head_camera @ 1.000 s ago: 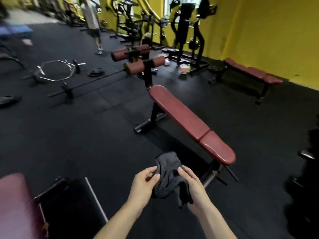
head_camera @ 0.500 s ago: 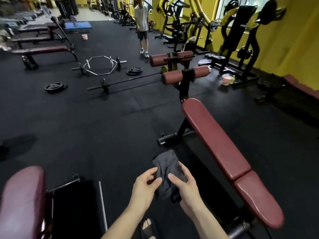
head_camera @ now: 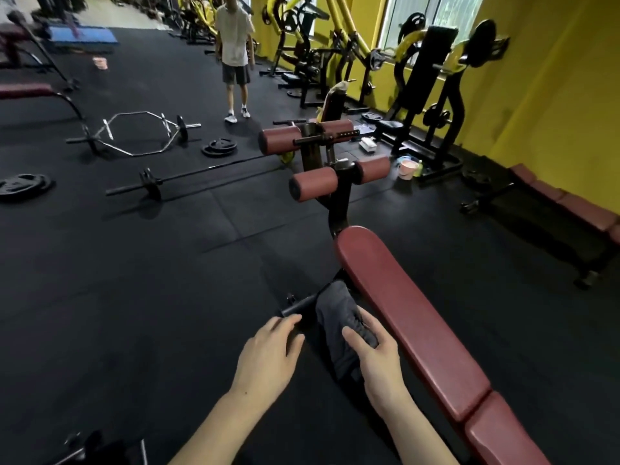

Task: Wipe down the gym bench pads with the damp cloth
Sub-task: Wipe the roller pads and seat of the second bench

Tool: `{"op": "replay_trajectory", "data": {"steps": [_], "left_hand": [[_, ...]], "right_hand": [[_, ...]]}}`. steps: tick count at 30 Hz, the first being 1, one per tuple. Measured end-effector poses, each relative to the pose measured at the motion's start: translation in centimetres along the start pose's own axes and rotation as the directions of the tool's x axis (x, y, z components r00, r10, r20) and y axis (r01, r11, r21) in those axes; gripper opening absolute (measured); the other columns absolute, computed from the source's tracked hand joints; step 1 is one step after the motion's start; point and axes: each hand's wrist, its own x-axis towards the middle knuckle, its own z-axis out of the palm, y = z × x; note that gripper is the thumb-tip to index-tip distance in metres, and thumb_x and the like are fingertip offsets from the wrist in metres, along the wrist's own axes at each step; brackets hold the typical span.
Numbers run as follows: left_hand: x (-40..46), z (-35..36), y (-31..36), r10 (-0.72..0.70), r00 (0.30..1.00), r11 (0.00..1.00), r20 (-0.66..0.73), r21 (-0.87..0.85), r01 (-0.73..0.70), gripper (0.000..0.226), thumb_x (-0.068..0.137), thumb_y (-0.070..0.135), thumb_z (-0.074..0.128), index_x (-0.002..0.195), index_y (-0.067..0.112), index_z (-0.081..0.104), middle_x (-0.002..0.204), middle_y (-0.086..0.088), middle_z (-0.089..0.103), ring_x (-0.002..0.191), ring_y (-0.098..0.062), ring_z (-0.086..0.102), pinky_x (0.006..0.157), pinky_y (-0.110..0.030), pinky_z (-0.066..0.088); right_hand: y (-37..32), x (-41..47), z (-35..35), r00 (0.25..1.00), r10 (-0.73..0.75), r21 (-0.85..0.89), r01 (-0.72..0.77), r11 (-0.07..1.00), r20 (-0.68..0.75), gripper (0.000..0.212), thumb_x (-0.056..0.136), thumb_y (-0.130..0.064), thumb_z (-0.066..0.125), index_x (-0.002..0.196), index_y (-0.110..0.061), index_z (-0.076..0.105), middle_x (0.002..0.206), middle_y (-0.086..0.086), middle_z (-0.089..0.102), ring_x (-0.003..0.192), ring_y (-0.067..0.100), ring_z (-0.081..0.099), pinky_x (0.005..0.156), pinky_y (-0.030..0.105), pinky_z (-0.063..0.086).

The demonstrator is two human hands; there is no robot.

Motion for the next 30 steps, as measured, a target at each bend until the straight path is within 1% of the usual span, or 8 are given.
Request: {"op": "replay_trajectory", "data": {"steps": [4,7,10,15,19,22,26,30], "left_hand": [[6.7,-1.4,-2.4,0.058,0.998,0.99,-0.027,0.131,-0.054,0.043,0.107,0.046,0.042,0.148,0.034,0.046,0.134,0.015,0.056,0.115,-0.007,0.06,0.091,-0.028,0.052],[12.3,-2.2,-4.0,0.036,0.998,0.996,-0.058,0.086,-0.031,0.041,0.107,0.044,0.043,0.146,0.035,0.049,0.132,0.017,0.055,0.114,-0.005,0.059,0.09,-0.027,0.053],[18.3,-2.7,-5.2,-0.024,0.996,1.0,-0.089,-0.006,0.024,0.036,0.106,0.043,0.045,0.141,0.038,0.052,0.123,0.023,0.054,0.106,0.0,0.058,0.083,-0.023,0.054],[29.3,-3.7,-8.5,-0.034,0.996,0.999,-0.077,0.036,0.037,0.034,0.106,0.043,0.045,0.139,0.04,0.052,0.122,0.024,0.053,0.109,0.002,0.057,0.079,-0.016,0.048],[38.7,-4.0,-11.0,-0.062,0.995,0.998,-0.077,0.014,0.063,0.033,0.106,0.042,0.047,0.138,0.04,0.053,0.119,0.024,0.053,0.106,0.002,0.057,0.083,-0.021,0.053],[44.6,-2.8,-11.9,-0.064,0.997,0.998,-0.037,-0.029,0.063,0.034,0.106,0.041,0.049,0.139,0.038,0.054,0.119,0.024,0.054,0.105,0.002,0.057,0.085,-0.025,0.055],[50.9,-1.5,-13.2,-0.01,0.998,0.999,0.062,-0.037,0.013,0.034,0.106,0.041,0.048,0.139,0.038,0.053,0.121,0.023,0.053,0.109,0.001,0.056,0.086,-0.024,0.055],[59.5,-0.9,-14.7,0.062,0.991,0.997,0.114,-0.062,-0.056,0.034,0.106,0.039,0.049,0.139,0.035,0.055,0.126,0.019,0.055,0.113,-0.001,0.055,0.091,-0.03,0.054]], "right_hand": [[-0.7,6.9,2.3,0.999,-0.007,-0.003,0.007,1.0,-0.033,0.049,0.09,-0.019,0.078,0.136,-0.03,0.064,0.13,-0.009,0.07,0.124,0.009,0.064,0.111,0.042,0.048],[-1.1,12.7,4.3,0.999,-0.005,0.016,0.005,1.0,-0.045,0.049,0.089,-0.02,0.079,0.135,-0.029,0.065,0.13,-0.007,0.071,0.124,0.012,0.065,0.112,0.045,0.047],[-1.3,19.5,6.4,0.999,-0.007,0.047,0.009,0.999,-0.048,0.05,0.088,-0.018,0.08,0.135,-0.027,0.065,0.128,-0.004,0.072,0.122,0.014,0.066,0.111,0.046,0.048],[-2.1,32.6,10.6,0.998,0.002,0.126,0.006,0.992,-0.06,0.05,0.089,-0.011,0.078,0.136,-0.022,0.064,0.125,-0.002,0.073,0.118,0.016,0.069,0.109,0.046,0.05],[-3.5,42.0,13.2,0.997,0.01,0.159,0.002,0.987,-0.077,0.046,0.091,-0.007,0.075,0.133,-0.023,0.066,0.119,-0.003,0.076,0.113,0.014,0.071,0.106,0.045,0.053],[-3.8,47.8,14.2,0.997,0.004,0.12,0.006,0.993,-0.076,0.043,0.092,-0.006,0.074,0.13,-0.025,0.066,0.118,-0.002,0.076,0.111,0.013,0.071,0.106,0.044,0.053],[-3.7,54.0,14.1,0.99,-0.004,0.032,0.008,0.999,-0.138,0.045,0.092,-0.01,0.074,0.133,-0.026,0.065,0.122,-0.004,0.074,0.115,0.013,0.069,0.107,0.045,0.052],[-4.1,60.4,13.9,0.96,-0.111,-0.173,0.067,0.983,-0.256,0.045,0.093,-0.017,0.072,0.134,-0.034,0.062,0.13,-0.013,0.067,0.123,0.006,0.061,0.109,0.041,0.05]]}}
